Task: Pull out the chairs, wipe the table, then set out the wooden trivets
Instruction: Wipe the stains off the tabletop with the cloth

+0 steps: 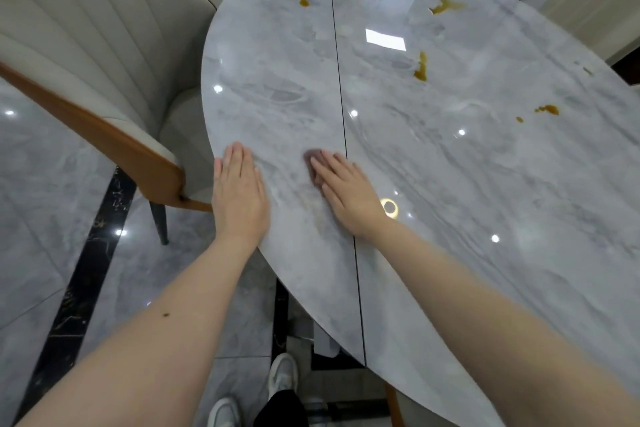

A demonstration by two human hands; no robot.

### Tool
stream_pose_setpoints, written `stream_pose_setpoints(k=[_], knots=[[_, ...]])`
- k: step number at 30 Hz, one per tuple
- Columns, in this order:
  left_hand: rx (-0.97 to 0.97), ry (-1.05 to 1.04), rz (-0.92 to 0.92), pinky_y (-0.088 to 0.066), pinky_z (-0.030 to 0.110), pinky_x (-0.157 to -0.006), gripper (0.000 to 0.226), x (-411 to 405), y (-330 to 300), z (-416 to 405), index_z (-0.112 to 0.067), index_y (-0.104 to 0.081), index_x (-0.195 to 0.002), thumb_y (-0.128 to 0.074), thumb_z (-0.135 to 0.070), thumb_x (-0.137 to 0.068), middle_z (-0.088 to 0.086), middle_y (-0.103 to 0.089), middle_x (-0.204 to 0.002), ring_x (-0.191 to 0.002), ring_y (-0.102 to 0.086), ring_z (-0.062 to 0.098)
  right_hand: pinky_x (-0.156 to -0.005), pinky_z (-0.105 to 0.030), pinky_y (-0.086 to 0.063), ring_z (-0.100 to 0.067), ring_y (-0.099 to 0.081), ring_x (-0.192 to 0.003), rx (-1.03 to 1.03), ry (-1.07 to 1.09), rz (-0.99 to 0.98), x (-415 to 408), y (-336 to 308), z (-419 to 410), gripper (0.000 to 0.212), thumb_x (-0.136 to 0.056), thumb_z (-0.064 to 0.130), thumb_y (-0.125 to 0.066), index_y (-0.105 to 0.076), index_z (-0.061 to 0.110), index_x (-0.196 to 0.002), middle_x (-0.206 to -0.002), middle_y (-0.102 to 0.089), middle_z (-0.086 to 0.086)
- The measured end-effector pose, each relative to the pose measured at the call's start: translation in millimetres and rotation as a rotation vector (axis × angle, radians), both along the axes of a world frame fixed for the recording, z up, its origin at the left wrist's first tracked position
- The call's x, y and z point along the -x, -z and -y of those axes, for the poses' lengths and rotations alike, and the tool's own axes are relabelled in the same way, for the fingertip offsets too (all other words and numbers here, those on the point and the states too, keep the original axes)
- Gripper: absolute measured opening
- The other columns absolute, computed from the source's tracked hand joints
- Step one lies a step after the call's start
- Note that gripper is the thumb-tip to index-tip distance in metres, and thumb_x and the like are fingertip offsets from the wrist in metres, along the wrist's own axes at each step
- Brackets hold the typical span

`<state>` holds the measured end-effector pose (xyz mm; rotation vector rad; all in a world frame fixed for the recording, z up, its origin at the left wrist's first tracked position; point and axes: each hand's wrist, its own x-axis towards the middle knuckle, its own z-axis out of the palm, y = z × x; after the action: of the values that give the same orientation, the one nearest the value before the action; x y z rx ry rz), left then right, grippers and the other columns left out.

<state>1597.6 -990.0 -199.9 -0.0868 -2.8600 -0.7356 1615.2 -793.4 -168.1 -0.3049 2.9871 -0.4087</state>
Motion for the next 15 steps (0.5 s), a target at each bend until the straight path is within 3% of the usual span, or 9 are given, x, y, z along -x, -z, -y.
stream_pose_setpoints(k=[3,6,11,15], knots=[[0.013,-0.024,-0.004,0.0,0.031,-0.12,0.048,2,3,-2,0.003,-0.021,-0.147,-0.023,-0.018,-0.103,0.016,-0.019,-0.156,-0.146,-0.014,0.024,-0.119,-0.038,-0.007,-0.019,-0.01,-0.147,-0.016,0.127,-0.033,49,4,31,0.05,-0.102,0.034,-0.023,-0.022,0.028,-0.151,-0.16,-0.013,0.007],[0.035,-0.024,0.02,0.003,0.03,-0.12,0.05,3,3,-1,0.002,-0.017,-0.148,-0.019,-0.02,-0.103,0.015,-0.014,-0.157,-0.147,-0.009,0.021,-0.118,-0.037,-0.003,-0.019,-0.009,-0.147,0.03,0.113,-0.066,60,9,57,0.048,-0.103,0.025,-0.031,-0.024,0.026,-0.151,-0.16,-0.014,0.005],[0.053,0.017,0.028,0.0,0.031,-0.12,0.05,1,-3,2,0.003,-0.02,-0.147,-0.024,-0.02,-0.103,0.017,-0.017,-0.156,-0.146,-0.013,0.023,-0.114,-0.028,-0.01,-0.025,-0.03,-0.141,0.248,-0.14,-0.081,19,7,44,0.044,-0.097,0.01,-0.039,-0.046,0.015,-0.14,-0.151,-0.038,-0.006],[0.087,0.076,0.073,-0.014,0.036,-0.119,0.049,4,-10,12,0.008,-0.03,-0.143,-0.032,-0.021,-0.102,0.023,-0.028,-0.151,-0.142,-0.026,0.03,-0.109,-0.013,-0.025,-0.023,-0.05,-0.12,0.415,-0.195,-0.175,-3,7,32,0.044,-0.087,0.005,-0.037,-0.066,0.003,-0.12,-0.128,-0.06,-0.016]])
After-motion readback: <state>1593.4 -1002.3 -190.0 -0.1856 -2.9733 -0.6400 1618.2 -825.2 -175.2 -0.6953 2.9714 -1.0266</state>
